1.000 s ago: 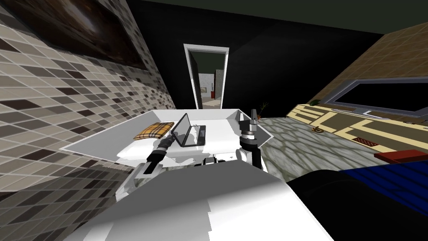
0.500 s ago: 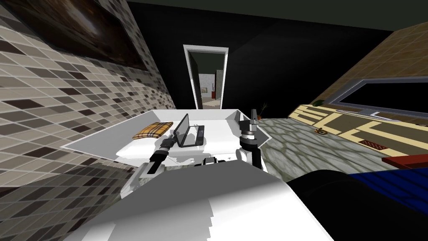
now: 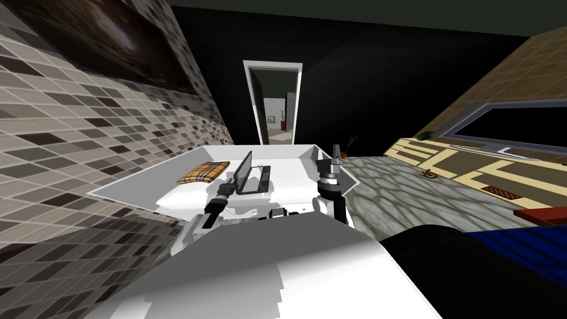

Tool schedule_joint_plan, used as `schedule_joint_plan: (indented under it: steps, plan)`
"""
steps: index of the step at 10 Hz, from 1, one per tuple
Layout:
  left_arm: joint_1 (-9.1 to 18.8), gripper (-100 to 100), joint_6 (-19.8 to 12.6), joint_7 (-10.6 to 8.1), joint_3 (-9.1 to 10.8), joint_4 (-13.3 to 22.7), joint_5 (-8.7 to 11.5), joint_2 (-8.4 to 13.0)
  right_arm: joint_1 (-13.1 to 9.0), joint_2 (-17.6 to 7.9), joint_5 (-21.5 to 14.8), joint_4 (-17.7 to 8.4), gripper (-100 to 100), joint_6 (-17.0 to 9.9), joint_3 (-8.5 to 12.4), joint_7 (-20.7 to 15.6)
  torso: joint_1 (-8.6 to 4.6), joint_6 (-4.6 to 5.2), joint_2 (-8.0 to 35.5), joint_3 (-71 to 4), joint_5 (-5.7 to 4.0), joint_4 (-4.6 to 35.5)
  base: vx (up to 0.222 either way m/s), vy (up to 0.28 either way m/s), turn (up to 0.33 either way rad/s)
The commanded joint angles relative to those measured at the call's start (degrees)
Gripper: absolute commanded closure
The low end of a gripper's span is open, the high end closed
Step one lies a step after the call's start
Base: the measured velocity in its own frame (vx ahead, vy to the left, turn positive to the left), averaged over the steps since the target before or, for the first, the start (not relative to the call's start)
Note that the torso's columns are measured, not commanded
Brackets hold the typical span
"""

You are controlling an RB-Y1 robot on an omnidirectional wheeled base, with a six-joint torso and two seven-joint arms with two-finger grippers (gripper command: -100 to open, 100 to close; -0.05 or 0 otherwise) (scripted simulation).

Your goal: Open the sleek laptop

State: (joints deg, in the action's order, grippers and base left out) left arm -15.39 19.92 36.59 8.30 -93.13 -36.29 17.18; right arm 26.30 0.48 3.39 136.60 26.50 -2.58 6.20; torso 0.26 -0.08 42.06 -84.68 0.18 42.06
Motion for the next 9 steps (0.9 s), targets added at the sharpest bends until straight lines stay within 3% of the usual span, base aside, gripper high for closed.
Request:
schedule_joint_plan:
  steps: [1, 2, 3, 4, 5, 6, 7, 8, 9]
  plan:
    - [0.4, 100, 0.8, 3.91, -0.01, 1.5, -1.9, -2.4, 0.0, 0.0, 0.0, 0.0, 0, 0.0, 0.0, 0.0, 0.01, 0.02, 0.0, 0.0, 0.08, -0.1, -0.005, -0.006, 0.022]
    - [1.1, 100, 1.7, 5.96, 0.05, 2.6, -3.4, -4.5, 0.0, 0.0, 0.0, 0.0, 0, 0.0, 0.0, 0.0, 0.09, -0.04, -0.1, 0.0, 0.07, -0.1, -0.006, -0.007, 0.023]
    - [1.1, 100, 1.7, 6.99, 0.05, 2.6, -3.4, -4.5, 0.0, 0.0, 0.0, 0.0, 0, 0.0, 0.0, 0.0, 0.1, -0.05, -0.1, 0.0, 0.11, -0.1, -0.007, -0.009, 0.027]
    - [1.7, 100, 2.7, 8.96, 0.1, 3.8, -5.0, -6.6, 0.0, 0.0, 0.0, 0.0, 0, 0.0, 0.0, 0.0, 0.17, -0.07, -0.1, 0.0, 0.11, -0.1, -0.01, -0.01, 0.039]
    - [1.7, 100, 2.7, 10.07, 0.1, 3.8, -5.0, -6.6, 0.0, 0.0, 0.0, 0.0, 0, 0.0, 0.0, 0.0, 0.16, -0.01, -0.1, -0.1, 0.14, -0.2, -0.004, -0.005, 0.018]
    - [2.3, 100, 3.6, 12.12, 0.16, 5.0, -6.6, -8.7, 0.0, 0.0, 0.0, 0.0, 0, 0.0, 0.0, 0.0, 0.17, -0.05, -0.2, -0.1, 0.12, -0.2, -0.008, -0.005, 0.033]
    - [2.3, 100, 3.6, 13.15, 0.16, 5.0, -6.6, -8.7, 0.0, 0.0, 0.0, 0.0, 0, 0.0, 0.0, 0.0, 0.18, -0.02, -0.2, -0.1, 0.16, -0.2, -0.005, -0.006, 0.02]
    - [3.0, 100, 4.6, 15.43, 0.21, 6.1, -8.2, -10.8, 0.0, 0.0, 0.0, 0.0, 0, 0.0, 0.0, 0.0, 0.27, -0.1, -0.2, -0.1, 0.12, -0.2, -0.005, -0.002, 0.021]
    - [3.0, 100, 4.6, 16.23, 0.21, 6.1, -8.2, -10.8, 0.0, 0.0, 0.0, 0.0, 0, 0.0, 0.0, 0.0, 0.15, -0.02, -0.1, -0.1, 0.16, -0.2, -0.005, -0.005, 0.022]
